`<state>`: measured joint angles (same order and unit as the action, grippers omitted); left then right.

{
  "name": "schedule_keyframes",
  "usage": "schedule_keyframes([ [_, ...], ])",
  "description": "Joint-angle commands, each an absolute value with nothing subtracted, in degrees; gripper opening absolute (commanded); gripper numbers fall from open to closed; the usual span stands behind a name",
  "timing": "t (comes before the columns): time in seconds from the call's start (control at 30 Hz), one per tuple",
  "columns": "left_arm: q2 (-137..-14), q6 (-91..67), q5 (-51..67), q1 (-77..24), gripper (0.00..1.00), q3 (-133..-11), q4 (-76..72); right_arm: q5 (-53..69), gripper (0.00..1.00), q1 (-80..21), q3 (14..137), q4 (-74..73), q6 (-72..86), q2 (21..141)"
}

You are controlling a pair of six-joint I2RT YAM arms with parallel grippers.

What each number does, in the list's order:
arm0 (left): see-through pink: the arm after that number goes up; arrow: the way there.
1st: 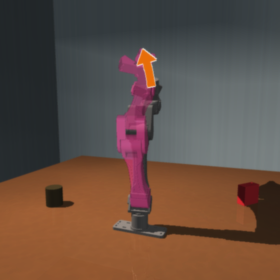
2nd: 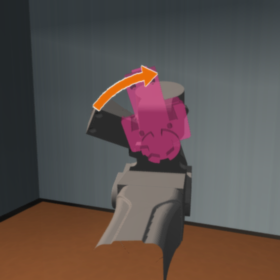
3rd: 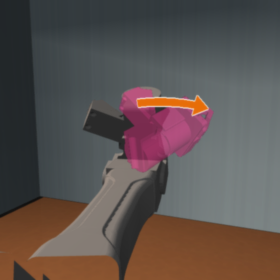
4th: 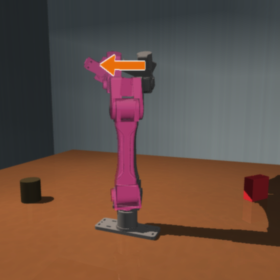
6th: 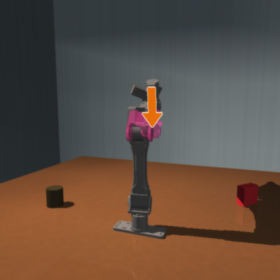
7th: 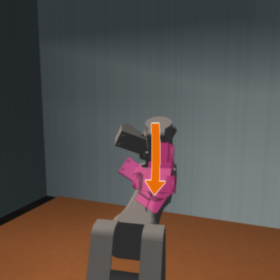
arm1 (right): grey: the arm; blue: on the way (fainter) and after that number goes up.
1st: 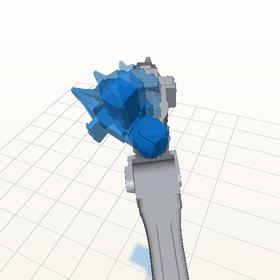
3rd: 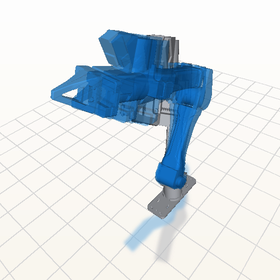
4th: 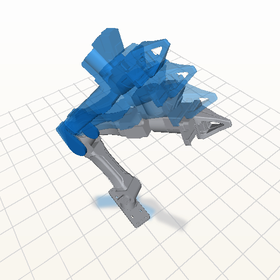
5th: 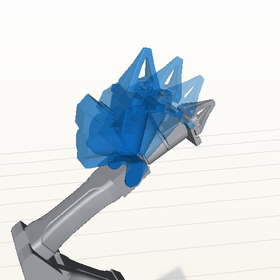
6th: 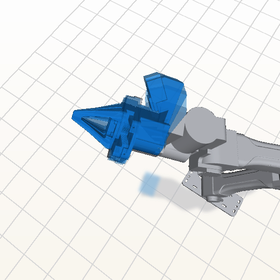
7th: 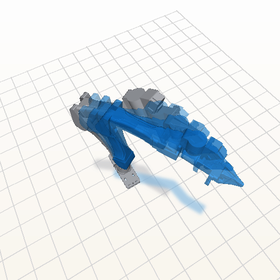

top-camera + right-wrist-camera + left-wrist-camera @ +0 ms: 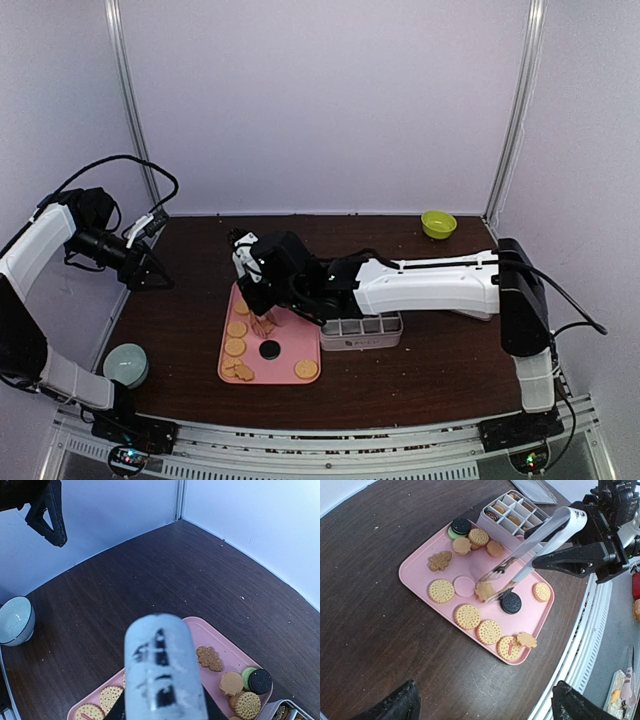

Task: Pack the cookies
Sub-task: Pick up the fake cookies from the plate, then place the fake cookies in the empty pocket of the box.

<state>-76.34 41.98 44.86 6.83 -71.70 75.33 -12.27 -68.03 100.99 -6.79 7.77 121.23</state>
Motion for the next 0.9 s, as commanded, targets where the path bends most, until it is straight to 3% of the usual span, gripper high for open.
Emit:
schedule_keyframes([
  [0.0,-76.63,43.24,46.44,7.4,0.94,-73.43,76.42,-11.7,0.18,-67.83,100.15,-5.15,8.28,118.25],
  [0.4,-77.17,43.23,47.1,7.39,0.93,-73.8,76.46,-14.5,0.15,-65.74,91.37,-3.24,6.59,103.17],
  [0.87,-77.55,42.61,48.34,7.46,0.93,-74.53,76.46,-25.44,0.16,-58.76,56.11,-4.86,9.48,71.87],
])
